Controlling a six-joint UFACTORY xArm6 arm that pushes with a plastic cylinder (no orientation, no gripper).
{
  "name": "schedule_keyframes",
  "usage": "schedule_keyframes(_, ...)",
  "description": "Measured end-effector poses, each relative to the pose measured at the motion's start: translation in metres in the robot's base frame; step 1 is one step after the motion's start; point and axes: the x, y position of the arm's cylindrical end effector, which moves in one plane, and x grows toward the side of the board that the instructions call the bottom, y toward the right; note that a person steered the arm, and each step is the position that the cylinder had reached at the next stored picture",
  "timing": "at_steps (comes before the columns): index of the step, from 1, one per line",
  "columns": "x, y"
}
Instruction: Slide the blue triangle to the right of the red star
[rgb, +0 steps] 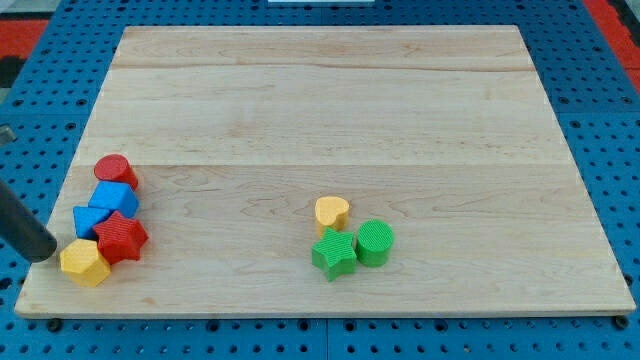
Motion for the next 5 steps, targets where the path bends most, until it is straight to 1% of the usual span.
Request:
schedule_keyframes(1, -0.021, 0.014)
schedule_keyframes(2, -0.031, 0.046)
schedule_keyframes(4, -0.045, 0.111)
schedule_keyframes(5, -0.045, 0.126)
